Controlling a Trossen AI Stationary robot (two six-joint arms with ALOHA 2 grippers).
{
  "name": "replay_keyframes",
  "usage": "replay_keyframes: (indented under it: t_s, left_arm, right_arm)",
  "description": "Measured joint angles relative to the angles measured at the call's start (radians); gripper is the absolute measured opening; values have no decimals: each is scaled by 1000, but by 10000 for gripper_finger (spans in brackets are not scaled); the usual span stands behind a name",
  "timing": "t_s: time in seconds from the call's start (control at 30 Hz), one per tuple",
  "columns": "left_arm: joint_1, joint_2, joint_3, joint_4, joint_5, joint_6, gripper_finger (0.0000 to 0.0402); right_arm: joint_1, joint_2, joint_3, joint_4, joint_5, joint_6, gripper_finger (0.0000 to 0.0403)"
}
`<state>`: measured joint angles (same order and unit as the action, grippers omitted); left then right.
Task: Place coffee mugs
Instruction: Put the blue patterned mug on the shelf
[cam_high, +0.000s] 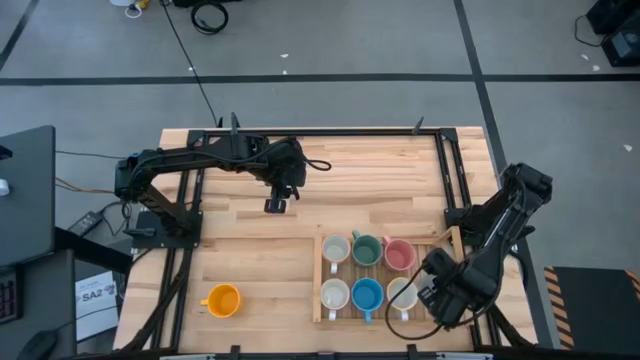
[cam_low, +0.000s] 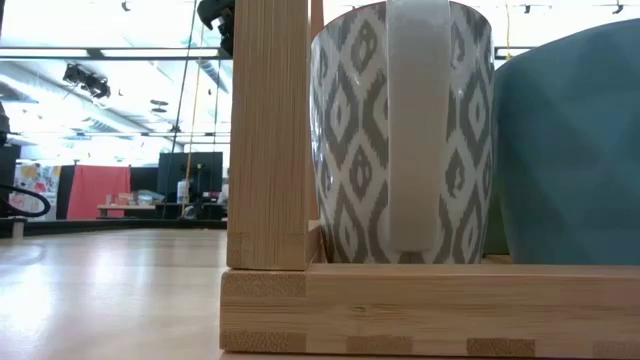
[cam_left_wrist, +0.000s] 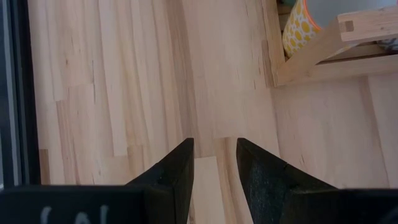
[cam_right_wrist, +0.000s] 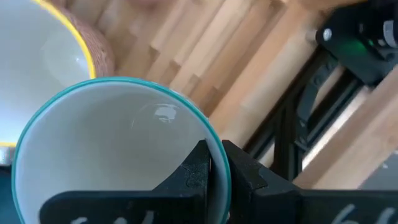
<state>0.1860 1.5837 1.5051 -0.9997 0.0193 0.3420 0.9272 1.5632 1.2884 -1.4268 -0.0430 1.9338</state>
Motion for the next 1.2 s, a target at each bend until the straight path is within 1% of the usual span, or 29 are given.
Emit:
replay_keyframes:
  t_s: [0.1,0.33,0.57,0.83,0.9,1.0,1.2]
  left_arm:
    - [0,0,0,0,0,0,128]
    - [0,0,0,1,0,-15,128]
    - [0,0,0,1,0,-20,128]
    - [0,0,0,1,0,-18,128]
    - [0,0,0,1,0,-18,128]
    - [0,0,0,1,0,-18,128]
    - [0,0,0,1,0,-18,128]
  right_arm:
    - [1,15,0,6,-11,0,35]
    - [0,23,0,49,9,-2,35]
    - [-1,23,0,37,24,-27,35]
    - [-1,23,0,34,24,-28,51]
    - [-1,23,0,36,24,-58,52]
    - [-1,23,0,39,24,-106,50]
    - [-2,23,0,38,24,-106,39]
